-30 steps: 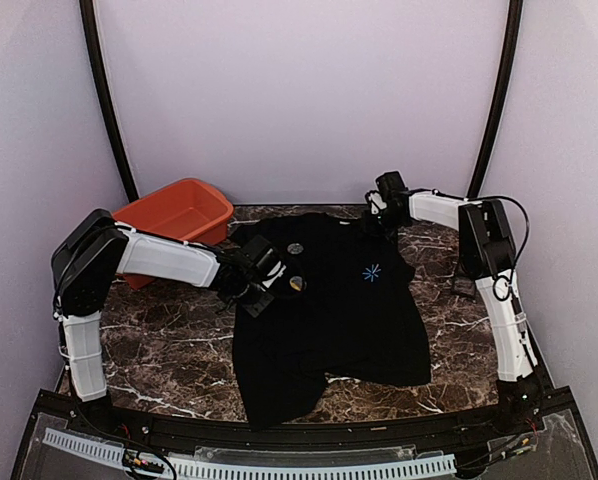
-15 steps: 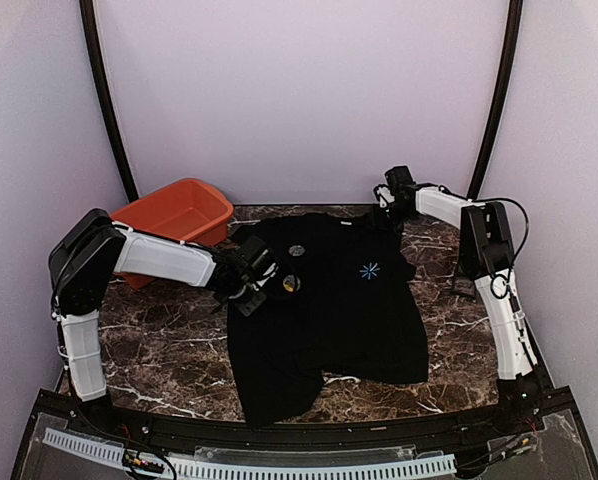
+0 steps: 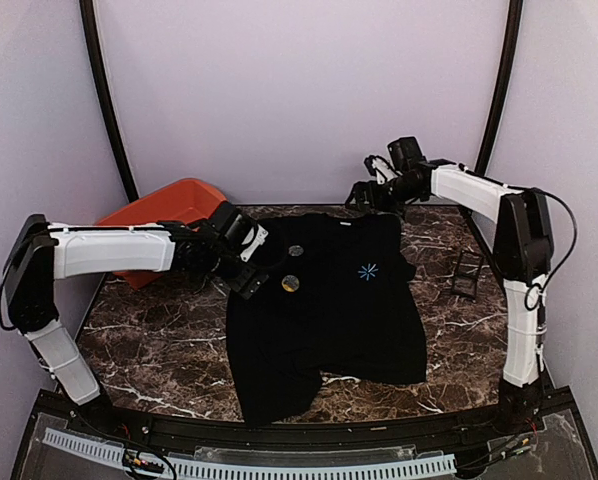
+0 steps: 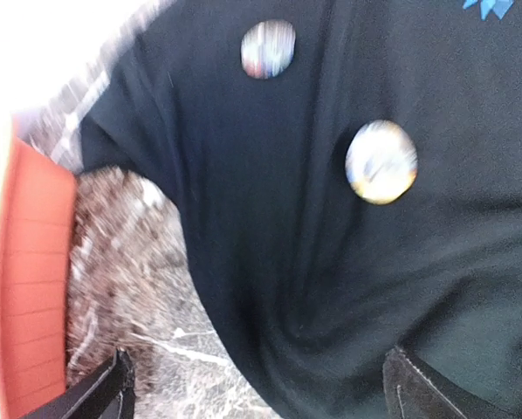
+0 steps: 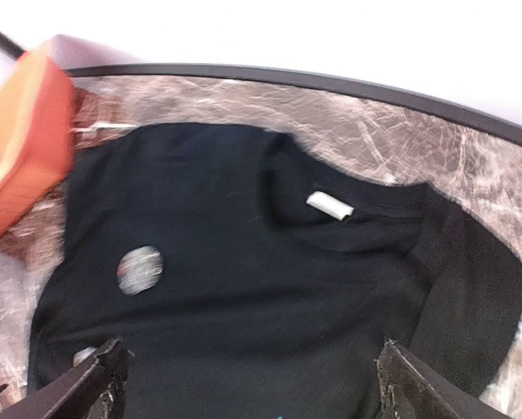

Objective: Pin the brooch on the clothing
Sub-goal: Smooth out the clothing with brooches at the center of the board, then reset both arms

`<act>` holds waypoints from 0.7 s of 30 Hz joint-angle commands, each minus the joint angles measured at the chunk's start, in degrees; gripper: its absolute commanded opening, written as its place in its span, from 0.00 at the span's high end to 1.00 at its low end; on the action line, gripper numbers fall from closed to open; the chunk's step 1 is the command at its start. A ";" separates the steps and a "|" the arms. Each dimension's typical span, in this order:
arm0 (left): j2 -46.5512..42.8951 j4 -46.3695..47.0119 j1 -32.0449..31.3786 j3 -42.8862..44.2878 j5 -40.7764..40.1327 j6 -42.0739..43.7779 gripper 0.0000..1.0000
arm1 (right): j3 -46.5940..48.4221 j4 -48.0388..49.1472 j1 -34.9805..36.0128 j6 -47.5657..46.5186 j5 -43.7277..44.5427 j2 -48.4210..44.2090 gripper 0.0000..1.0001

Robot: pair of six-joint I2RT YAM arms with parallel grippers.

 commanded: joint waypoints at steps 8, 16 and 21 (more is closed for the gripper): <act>-22.69 -2.79 0.08 1.94 -3.93 -6.06 0.01 | -43.23 8.16 11.84 0.62 18.46 -44.15 0.01; -36.12 -1.70 4.31 -6.69 6.22 -6.02 0.01 | -59.31 10.06 15.52 -4.54 16.14 -66.49 0.01; -39.72 -0.12 5.40 -13.37 6.79 -1.55 0.01 | -63.97 13.12 15.59 -8.44 17.33 -74.95 0.01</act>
